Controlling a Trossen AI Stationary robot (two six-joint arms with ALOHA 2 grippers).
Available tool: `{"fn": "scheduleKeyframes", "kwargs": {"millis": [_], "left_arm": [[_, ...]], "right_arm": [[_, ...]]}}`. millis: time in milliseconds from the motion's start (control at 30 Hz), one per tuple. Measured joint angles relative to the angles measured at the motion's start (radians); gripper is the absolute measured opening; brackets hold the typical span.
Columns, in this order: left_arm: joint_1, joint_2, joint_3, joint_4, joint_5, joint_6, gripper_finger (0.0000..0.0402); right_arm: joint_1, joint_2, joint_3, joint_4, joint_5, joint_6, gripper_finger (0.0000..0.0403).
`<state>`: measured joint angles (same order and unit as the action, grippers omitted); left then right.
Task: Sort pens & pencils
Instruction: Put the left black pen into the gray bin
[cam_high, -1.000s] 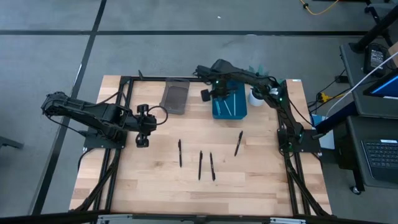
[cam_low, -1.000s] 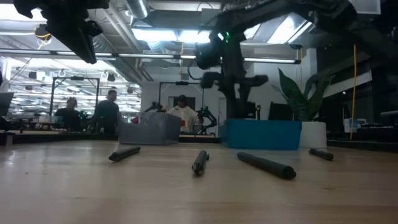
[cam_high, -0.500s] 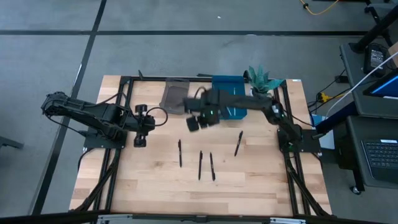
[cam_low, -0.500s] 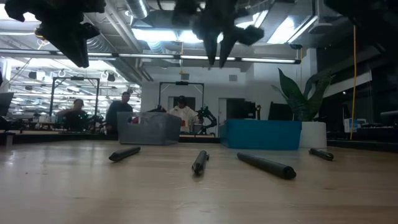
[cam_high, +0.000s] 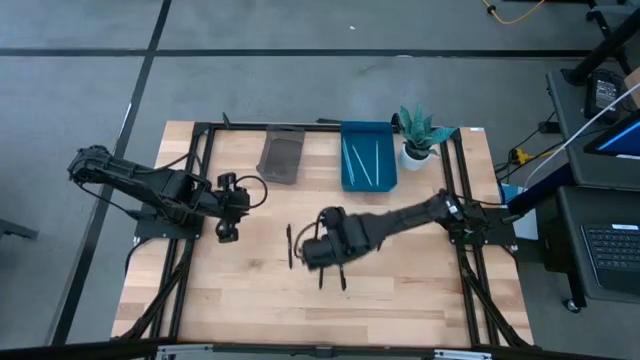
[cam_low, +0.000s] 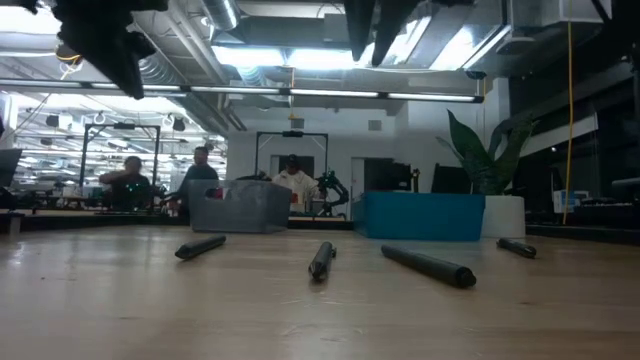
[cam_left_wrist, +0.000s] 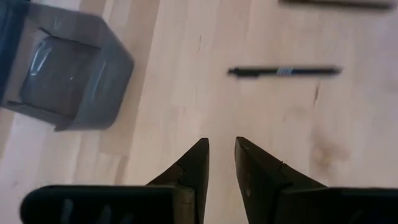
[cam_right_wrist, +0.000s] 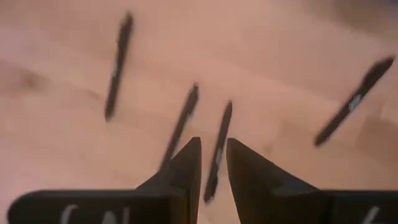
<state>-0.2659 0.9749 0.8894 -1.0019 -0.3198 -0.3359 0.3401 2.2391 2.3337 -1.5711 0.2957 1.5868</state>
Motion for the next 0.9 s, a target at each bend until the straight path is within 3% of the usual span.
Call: {"fn": "scheduleKeyframes", "kwargs": {"millis": [167,333,467,700,900], "left_arm": [[-0.011,0.004,0.0,0.13,0.004,-0.126,0.0073],[-0.025,0.081,0.001,0.285,0.055,-0.231,0.0073],[-0.062,0.212,0.0,0.282,0.06,-0.272,0.0073],[-0.137,0.393,0.0,0.266,0.071,-0.41,0.0073],[-0.13,0.469,0.0,0.372,0.103,-0.512,0.0073]], "right_arm": [[0.017,0.0,0.0,0.0,0.188,-0.031,0.0077],[-0.054,-0.005,0.0,0.001,0.259,-0.247,0.0077],[-0.123,-0.034,0.0,0.001,0.261,-0.431,0.0077],[-0.205,-0.154,0.0,0.0,0.388,-0.597,0.0077],[-0.279,-0.299,0.0,-0.001,0.531,-0.602,0.0077]]}}
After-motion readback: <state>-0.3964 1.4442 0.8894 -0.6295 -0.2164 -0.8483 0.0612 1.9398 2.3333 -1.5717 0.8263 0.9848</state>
